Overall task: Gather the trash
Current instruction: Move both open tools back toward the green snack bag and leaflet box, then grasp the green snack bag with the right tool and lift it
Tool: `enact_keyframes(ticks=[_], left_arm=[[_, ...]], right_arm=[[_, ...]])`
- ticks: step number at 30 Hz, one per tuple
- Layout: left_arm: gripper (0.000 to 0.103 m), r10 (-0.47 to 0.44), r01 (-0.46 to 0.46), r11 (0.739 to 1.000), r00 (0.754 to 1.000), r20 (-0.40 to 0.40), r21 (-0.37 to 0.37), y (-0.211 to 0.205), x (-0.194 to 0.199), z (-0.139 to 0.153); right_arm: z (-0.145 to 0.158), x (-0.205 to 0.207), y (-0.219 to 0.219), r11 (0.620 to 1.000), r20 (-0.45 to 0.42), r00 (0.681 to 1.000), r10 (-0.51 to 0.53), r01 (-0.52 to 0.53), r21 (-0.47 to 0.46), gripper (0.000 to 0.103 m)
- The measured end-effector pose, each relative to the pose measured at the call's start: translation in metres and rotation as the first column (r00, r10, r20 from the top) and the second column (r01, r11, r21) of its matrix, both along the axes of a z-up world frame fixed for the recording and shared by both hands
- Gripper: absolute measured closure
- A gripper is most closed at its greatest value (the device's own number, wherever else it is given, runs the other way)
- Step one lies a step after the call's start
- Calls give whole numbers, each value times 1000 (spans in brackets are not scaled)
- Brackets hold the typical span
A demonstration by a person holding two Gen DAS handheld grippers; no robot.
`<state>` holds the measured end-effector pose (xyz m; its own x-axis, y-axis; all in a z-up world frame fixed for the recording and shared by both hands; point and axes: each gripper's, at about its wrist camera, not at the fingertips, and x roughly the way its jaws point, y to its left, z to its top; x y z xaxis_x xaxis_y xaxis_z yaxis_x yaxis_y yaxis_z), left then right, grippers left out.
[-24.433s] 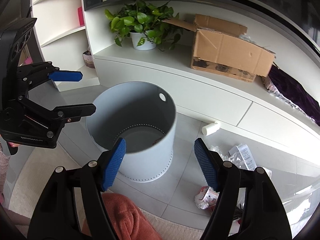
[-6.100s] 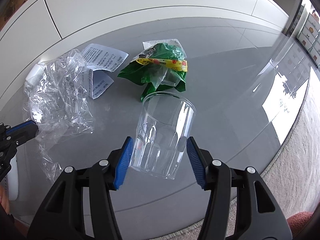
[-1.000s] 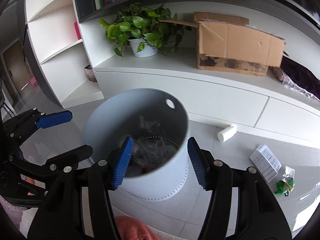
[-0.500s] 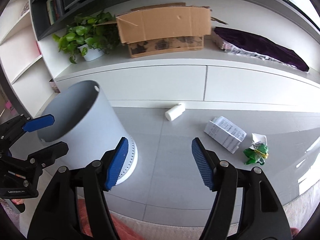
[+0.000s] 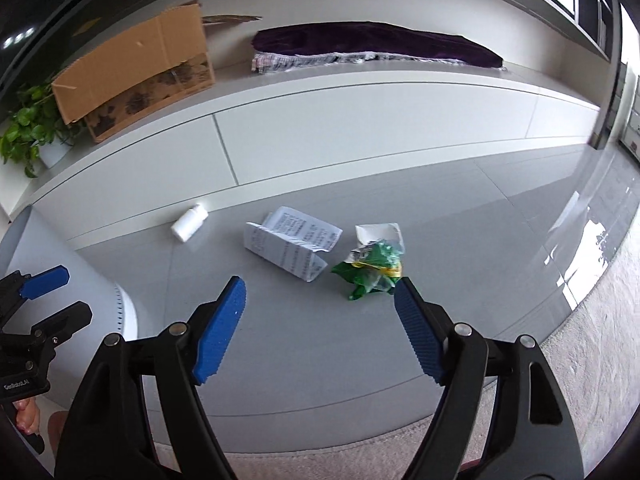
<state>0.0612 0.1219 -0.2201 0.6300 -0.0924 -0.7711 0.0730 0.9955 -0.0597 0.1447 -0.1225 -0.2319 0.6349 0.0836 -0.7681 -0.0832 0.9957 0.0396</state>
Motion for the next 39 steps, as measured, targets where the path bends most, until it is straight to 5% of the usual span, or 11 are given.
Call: enact_keyframes(ticks=[9, 23, 34, 37, 39], left_arm=[[30, -86, 84, 996, 995, -60, -29, -49, 77, -58], [30, -170, 167, 985, 974, -146, -38, -78, 168, -154], [30, -218, 211, 976, 964, -156, -55, -95, 189, -181], [30, -227, 220, 974, 961, -160, -57, -98, 189, -187], [30, -231, 225, 973, 960, -158, -57, -101, 190, -186]], right_arm=[[-58, 56, -54, 996, -49, 994, -93, 93, -3, 29], [-160, 130, -61, 993, -167, 979, -115, 114, -11, 29], [-185, 145, -64, 995, -221, 970, -99, 103, 5, 29], [-195, 147, -63, 996, -275, 958, -87, 89, -4, 57], [-197, 147, -64, 997, -279, 957, -83, 82, -12, 63]])
